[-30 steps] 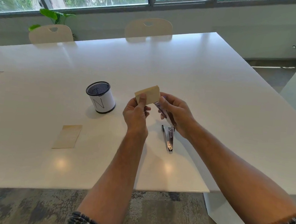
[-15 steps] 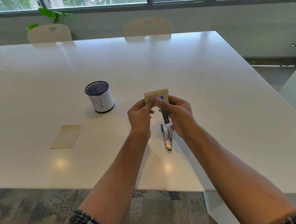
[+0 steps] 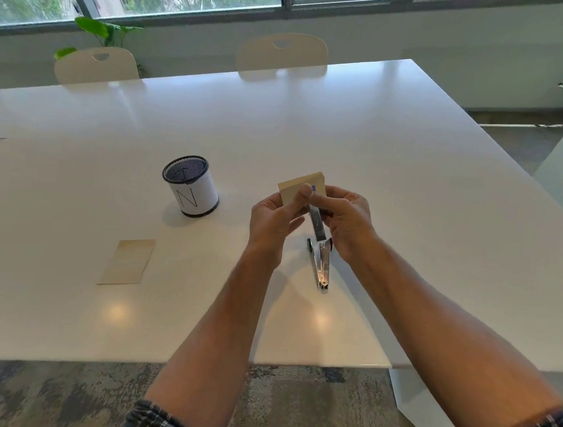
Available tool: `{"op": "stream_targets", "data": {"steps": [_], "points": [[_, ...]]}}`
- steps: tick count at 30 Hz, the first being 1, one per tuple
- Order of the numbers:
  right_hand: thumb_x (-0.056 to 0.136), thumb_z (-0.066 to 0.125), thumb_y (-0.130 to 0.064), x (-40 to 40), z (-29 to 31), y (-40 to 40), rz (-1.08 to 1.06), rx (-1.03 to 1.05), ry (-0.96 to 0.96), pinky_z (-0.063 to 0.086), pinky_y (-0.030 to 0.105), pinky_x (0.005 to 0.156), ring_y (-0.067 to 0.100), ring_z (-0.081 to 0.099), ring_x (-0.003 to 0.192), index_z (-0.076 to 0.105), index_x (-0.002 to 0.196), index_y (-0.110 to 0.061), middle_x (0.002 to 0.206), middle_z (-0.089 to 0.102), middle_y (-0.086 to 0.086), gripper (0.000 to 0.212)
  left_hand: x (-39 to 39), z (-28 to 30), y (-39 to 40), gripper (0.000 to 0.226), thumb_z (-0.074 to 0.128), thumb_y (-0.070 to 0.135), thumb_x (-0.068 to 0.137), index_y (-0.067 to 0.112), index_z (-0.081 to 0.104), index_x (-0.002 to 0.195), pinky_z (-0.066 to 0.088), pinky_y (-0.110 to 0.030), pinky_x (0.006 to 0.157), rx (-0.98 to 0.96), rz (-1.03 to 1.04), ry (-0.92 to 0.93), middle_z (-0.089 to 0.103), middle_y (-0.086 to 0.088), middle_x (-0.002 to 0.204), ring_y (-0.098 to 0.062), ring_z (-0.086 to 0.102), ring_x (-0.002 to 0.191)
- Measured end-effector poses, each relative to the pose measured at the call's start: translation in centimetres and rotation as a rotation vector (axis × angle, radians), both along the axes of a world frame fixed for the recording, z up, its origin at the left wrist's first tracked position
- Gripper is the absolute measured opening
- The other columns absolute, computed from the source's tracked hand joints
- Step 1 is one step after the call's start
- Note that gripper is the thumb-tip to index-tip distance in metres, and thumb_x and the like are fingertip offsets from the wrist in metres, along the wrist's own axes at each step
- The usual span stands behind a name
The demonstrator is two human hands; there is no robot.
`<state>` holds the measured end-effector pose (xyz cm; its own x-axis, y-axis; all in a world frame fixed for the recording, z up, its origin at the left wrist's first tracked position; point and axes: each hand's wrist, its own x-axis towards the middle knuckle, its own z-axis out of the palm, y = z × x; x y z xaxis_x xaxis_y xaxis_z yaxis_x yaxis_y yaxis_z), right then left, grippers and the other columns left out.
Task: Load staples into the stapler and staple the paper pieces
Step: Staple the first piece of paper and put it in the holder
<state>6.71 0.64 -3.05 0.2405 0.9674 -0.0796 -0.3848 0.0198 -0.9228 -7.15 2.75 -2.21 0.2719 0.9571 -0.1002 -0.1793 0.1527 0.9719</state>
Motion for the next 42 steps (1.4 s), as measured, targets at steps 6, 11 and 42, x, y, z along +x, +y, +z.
{"op": "stream_targets", "data": {"steps": [6, 11, 42], "points": [[0.069, 0.090, -0.019, 0.0, 0.2, -0.1, -0.012, 0.020, -0.004, 0.060, 0.034, 0.085, 0.028, 0.077, 0.087, 0.081, 0.097, -0.005, 0.096, 0.079, 0.017, 0.033, 0.1, 0.4, 0.5, 0.040, 0.077, 0.017, 0.088, -0.002, 0.068, 0.122, 0.057, -0.042, 0.098, -0.132, -0.064, -0.211, 0.074, -0.020, 0.117, -0.034, 0.072, 0.112], [0.066, 0.089, -0.024, -0.5, 0.7, -0.1, -0.002, 0.040, 0.020, 0.061, 0.035, 0.088, 0.032, 0.077, 0.095, 0.078, 0.103, -0.002, 0.102, 0.078, 0.019, 0.045, 0.3, 0.7, 0.7, 0.051, 0.082, 0.016, 0.080, -0.006, 0.066, 0.123, 0.058, -0.043, 0.098, -0.144, -0.032, -0.267, 0.073, -0.023, 0.118, -0.036, 0.072, 0.110], [0.082, 0.086, -0.036, 1.9, 0.2, 0.5, 0.284, -0.004, -0.229, 0.036, 0.017, 0.038, 0.006, 0.044, 0.042, 0.078, 0.103, -0.011, 0.063, 0.063, 0.000, 0.033, 0.2, -0.6, -0.1, 0.051, 0.028, 0.032, 0.107, 0.019, 0.051, 0.063, 0.039, -0.027, 0.052, -0.325, -0.324, -0.350, 0.041, 0.000, 0.053, -0.017, 0.044, 0.048]]}}
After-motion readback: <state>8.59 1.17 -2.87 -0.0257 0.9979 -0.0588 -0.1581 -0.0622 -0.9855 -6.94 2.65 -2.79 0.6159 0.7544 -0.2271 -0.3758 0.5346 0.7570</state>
